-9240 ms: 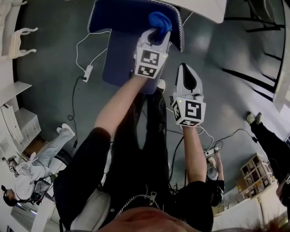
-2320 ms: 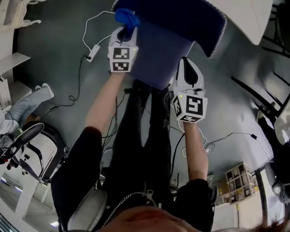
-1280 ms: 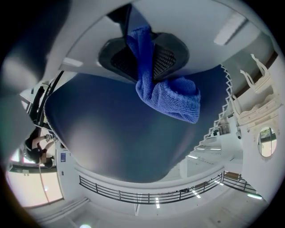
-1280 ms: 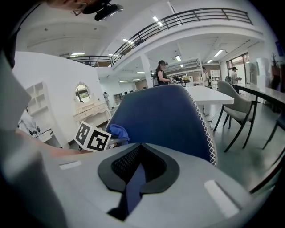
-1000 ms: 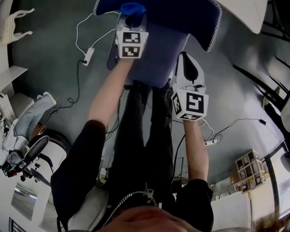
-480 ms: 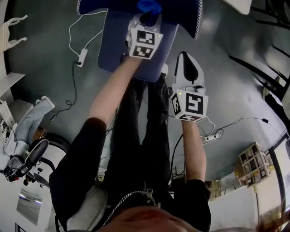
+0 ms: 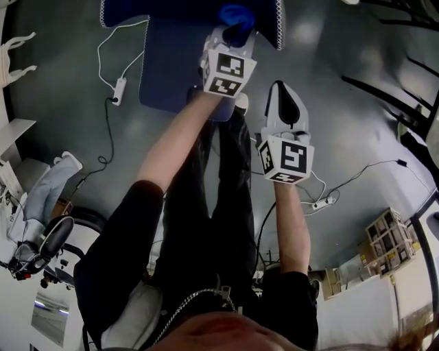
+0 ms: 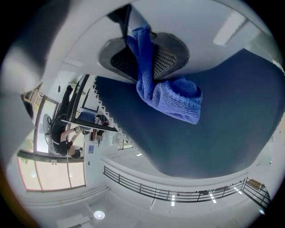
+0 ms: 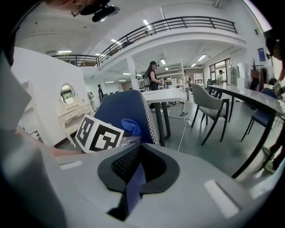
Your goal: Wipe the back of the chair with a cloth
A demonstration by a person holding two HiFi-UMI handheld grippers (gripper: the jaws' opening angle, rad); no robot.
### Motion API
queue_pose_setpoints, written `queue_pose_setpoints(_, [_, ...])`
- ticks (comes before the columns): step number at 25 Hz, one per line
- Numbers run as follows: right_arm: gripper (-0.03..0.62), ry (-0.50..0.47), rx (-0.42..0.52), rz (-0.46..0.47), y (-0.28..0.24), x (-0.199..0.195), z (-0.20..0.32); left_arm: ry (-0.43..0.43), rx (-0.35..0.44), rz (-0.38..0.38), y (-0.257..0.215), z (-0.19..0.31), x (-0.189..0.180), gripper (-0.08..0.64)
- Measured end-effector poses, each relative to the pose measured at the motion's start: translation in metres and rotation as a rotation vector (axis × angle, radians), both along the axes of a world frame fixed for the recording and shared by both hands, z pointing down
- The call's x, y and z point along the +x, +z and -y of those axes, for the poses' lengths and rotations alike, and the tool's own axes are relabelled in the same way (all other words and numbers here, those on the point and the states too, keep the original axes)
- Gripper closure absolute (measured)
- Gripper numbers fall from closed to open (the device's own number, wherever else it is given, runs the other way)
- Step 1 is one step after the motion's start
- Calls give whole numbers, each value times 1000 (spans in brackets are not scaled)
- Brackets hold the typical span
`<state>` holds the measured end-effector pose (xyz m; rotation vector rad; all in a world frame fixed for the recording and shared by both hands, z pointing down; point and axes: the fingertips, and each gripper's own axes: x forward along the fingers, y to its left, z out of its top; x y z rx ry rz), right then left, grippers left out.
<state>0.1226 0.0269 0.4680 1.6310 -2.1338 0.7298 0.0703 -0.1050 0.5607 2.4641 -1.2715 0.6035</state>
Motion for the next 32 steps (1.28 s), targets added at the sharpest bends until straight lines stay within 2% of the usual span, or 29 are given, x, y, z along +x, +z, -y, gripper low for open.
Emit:
queue_pose_setpoints(4, [589, -9, -9, -14, 2, 10, -5, 38, 4, -16, 1, -18, 24, 477])
queue_pose_setpoints(7, [589, -5, -6, -31, 0, 21, -3, 113, -6, -42, -1, -36, 43, 477])
queue_pose_setpoints(9, [589, 5, -4, -31, 1, 28, 1, 143, -5, -58, -2, -43, 42, 477])
queue_pose_setpoints(11, [589, 4, -3, -32, 4, 30, 6, 133, 5, -74, -6, -44, 30, 477])
queue_pose_setpoints(14, [589, -21, 6, -31, 6, 19, 14, 70, 38, -65, -16, -37, -9, 477])
queue_pose_setpoints(18, [589, -88, 0, -8, 10, -15, 19, -46, 64, -1, -14, -28, -84, 476])
queue_pose_setpoints(23, [589, -176, 9, 17, 15, -58, 31, -307, 72, 94, 3, -9, -203, 476])
queue_pose_setpoints(26, [589, -209, 16, 24, 19, -75, 38, -441, 37, 126, 17, -3, -262, 476])
queue_pose_setpoints(29, [589, -233, 25, 30, 24, -88, 48, -515, 13, 148, 30, 3, -300, 476])
queue_pose_setpoints(32, [589, -254, 37, 34, 27, -98, 56, -533, -3, 168, 42, 9, -313, 476])
